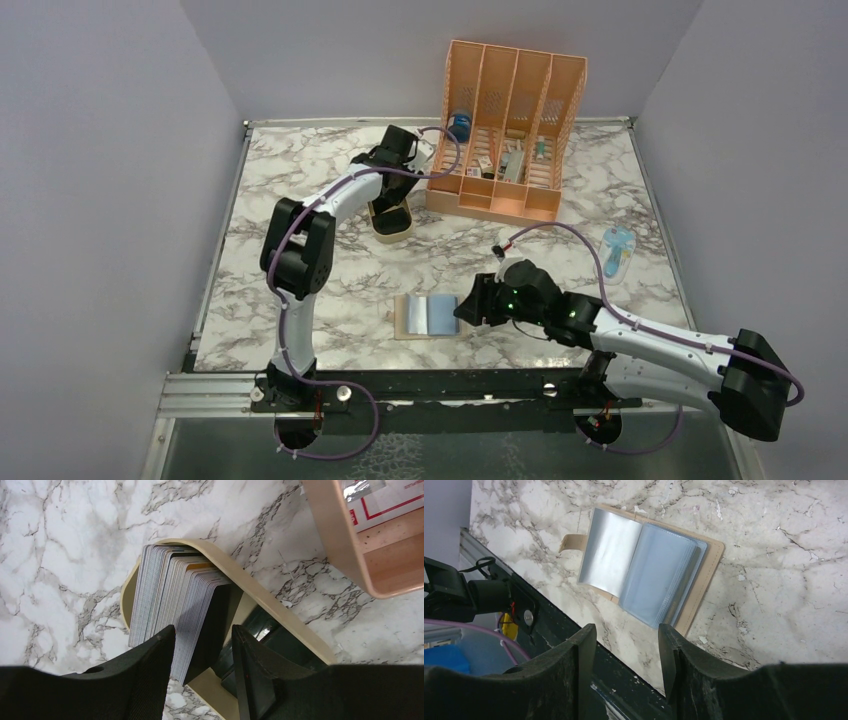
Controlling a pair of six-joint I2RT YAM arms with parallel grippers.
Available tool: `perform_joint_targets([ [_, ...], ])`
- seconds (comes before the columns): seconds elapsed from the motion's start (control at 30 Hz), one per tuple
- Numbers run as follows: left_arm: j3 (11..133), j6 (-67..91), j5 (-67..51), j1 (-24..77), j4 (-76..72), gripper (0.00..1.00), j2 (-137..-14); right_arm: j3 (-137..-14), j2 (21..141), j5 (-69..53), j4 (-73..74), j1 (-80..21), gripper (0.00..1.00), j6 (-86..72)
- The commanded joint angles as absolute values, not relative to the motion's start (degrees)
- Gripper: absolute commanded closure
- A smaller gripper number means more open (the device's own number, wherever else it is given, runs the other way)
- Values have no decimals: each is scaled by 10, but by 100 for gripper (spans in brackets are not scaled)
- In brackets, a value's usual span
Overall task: Put the credit cards into the card holder
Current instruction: Pick up the credit card from the storage box.
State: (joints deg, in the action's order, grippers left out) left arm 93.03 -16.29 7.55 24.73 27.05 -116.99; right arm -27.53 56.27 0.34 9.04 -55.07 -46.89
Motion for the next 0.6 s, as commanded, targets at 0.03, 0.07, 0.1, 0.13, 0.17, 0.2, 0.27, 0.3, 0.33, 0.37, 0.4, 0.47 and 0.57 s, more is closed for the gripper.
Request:
perform_joint_targets([
  [0.03,940,-187,118,242,279,52,-1190,-272,554,17,95,-554,51,-476],
  [0.07,939,-189,129,242,279,52,-1193,-272,551,19,99,-553,51,-476],
  [0.1,938,-189,141,242,278,52,-1196,-271,547,22,102,-554,51,-474],
  [0.13,939,-189,151,242,277,53,-1200,-269,544,24,104,-554,51,-474],
  [0.17,939,-191,158,242,276,54,-1202,-266,539,25,104,-554,51,-473],
  [0.2,940,-193,162,242,275,55,-1204,-263,535,26,103,-553,51,-473],
  [0.27,943,-196,173,242,274,59,-1208,-258,529,28,100,-553,51,-474],
  [0.3,945,-197,176,242,276,61,-1210,-257,526,30,99,-553,51,-475],
  [0.33,946,-199,177,243,275,63,-1210,-256,525,32,99,-554,52,-474],
  [0.37,947,-200,178,243,276,65,-1210,-255,524,33,98,-553,52,-474],
  [0.4,947,-201,178,243,275,68,-1210,-255,525,35,97,-554,52,-473],
  [0.47,947,-203,178,243,275,72,-1210,-256,527,36,96,-554,52,-472],
  [0.57,952,-205,182,243,276,82,-1212,-258,532,34,95,-553,52,-471],
])
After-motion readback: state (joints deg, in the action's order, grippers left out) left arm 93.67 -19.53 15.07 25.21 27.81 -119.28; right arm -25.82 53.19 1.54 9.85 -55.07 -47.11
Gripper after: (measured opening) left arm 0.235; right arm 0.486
